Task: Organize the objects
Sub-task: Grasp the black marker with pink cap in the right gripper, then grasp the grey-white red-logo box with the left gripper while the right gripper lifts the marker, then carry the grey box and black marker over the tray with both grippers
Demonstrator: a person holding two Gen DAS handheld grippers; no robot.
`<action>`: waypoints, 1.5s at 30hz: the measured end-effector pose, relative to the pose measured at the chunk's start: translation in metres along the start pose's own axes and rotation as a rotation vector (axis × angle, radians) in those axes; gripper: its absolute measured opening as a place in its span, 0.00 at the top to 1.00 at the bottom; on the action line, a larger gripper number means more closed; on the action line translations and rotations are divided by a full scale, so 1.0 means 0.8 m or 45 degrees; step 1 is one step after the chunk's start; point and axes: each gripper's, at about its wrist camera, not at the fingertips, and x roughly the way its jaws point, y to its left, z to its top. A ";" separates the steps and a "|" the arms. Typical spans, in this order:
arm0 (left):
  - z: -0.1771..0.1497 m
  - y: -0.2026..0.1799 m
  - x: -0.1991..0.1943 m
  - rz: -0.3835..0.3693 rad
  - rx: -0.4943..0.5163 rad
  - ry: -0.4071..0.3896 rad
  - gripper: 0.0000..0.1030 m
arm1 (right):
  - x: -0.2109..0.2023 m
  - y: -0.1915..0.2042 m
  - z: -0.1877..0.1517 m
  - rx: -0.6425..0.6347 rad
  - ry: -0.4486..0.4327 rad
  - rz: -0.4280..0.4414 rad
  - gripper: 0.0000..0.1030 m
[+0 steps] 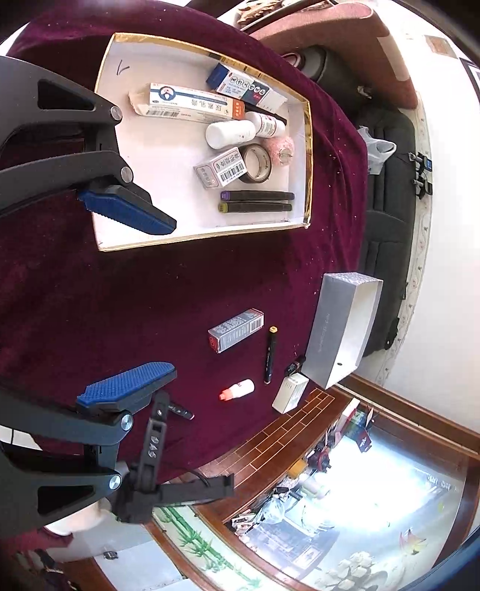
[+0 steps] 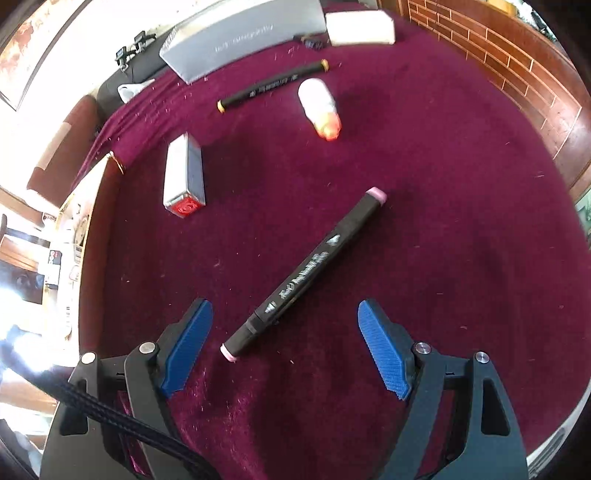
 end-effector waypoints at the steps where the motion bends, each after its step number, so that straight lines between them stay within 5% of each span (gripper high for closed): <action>1: 0.002 0.001 0.005 0.002 -0.003 0.006 0.36 | 0.006 0.003 0.002 -0.011 0.003 -0.005 0.21; 7: 0.037 0.000 0.072 0.059 0.006 0.076 0.36 | 0.030 0.034 0.021 -0.156 -0.056 -0.176 0.32; 9: 0.052 -0.001 0.102 0.068 -0.006 0.114 0.36 | 0.033 0.042 0.023 -0.225 -0.084 -0.269 0.68; 12: 0.068 -0.011 0.142 0.102 0.003 0.124 0.37 | 0.028 0.034 0.022 -0.256 -0.117 -0.283 0.85; 20: 0.089 -0.052 0.224 0.193 0.033 0.130 0.37 | 0.022 0.009 0.023 -0.279 -0.128 -0.221 0.88; 27: 0.089 -0.077 0.264 0.397 0.150 0.106 0.37 | 0.024 0.001 0.025 -0.276 -0.154 -0.144 0.88; 31: 0.087 -0.089 0.277 0.418 0.194 0.088 0.32 | 0.023 -0.001 0.024 -0.273 -0.162 -0.121 0.88; 36: 0.066 -0.112 0.312 0.390 0.313 0.228 0.32 | 0.024 -0.006 0.026 -0.237 -0.162 -0.085 0.88; 37: 0.064 -0.111 0.308 0.377 0.305 0.177 0.33 | 0.024 -0.007 0.027 -0.229 -0.162 -0.079 0.88; 38: 0.062 -0.108 0.307 0.362 0.303 0.180 0.38 | 0.024 -0.008 0.027 -0.217 -0.163 -0.069 0.88; 41: 0.066 -0.094 0.296 0.269 0.227 0.205 0.78 | 0.024 -0.010 0.029 -0.197 -0.159 -0.059 0.88; 45: 0.065 -0.078 0.261 0.213 0.194 0.177 0.78 | 0.026 -0.002 0.028 -0.219 -0.160 -0.106 0.88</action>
